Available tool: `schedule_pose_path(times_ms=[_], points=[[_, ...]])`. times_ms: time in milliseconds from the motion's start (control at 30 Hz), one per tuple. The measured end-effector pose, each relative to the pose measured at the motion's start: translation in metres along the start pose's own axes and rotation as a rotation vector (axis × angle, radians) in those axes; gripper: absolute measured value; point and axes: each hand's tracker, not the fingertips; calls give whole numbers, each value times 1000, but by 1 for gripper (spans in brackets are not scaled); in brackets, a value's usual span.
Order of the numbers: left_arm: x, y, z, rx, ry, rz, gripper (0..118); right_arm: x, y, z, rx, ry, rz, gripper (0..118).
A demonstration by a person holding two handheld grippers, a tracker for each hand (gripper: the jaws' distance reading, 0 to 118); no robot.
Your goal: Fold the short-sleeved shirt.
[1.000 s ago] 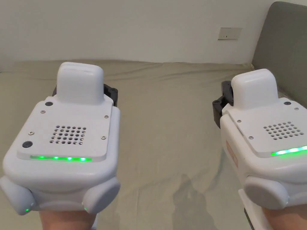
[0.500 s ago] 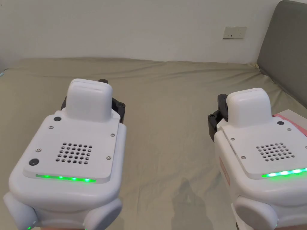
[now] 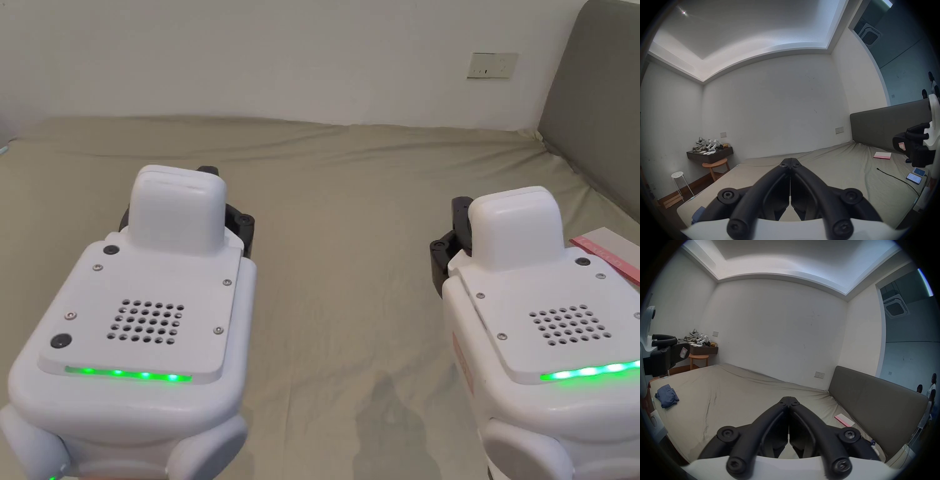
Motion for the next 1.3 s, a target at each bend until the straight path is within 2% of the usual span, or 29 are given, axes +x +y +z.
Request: schedule_pose_path(times_ms=[933, 967, 1000, 1033, 1067, 1100, 1133, 1167, 1200, 1300], points=[[-6, -3, 1, -6, -7, 3, 0, -5, 2, -1, 22, 34, 8, 3], [-7, -4, 0, -6, -13, 5, 0, -5, 3, -1, 25, 34, 5, 4], [-6, -4, 0, -6, -13, 2, 0, -4, 2, -1, 28, 32, 4, 10], [-6, -3, -1, -7, -12, -3, 0, -4, 3, -2, 33, 28, 3, 25], [-6, -4, -1, -7, -12, -5, 6, -3, 3, -3, 37, 27, 4, 62], [-7, -4, -2, -7, -13, -5, 24, -2, 4, -5, 36, 31, 5, 94], [-6, -4, -2, -8, -12, -5, 53, -2, 6, -6, 30, 32, 6, 112], [-6, -4, -3, -14, -15, -2, 101, -2, 6, -7, 27, 48, -4, 118], [-7, -5, -6, -33, -27, 4, 118, -3, 5, -6, 40, 52, -9, 118], [-12, -7, -1, -32, -23, 8, 118, -10, 9, -1, 51, 12, 12, 118]])
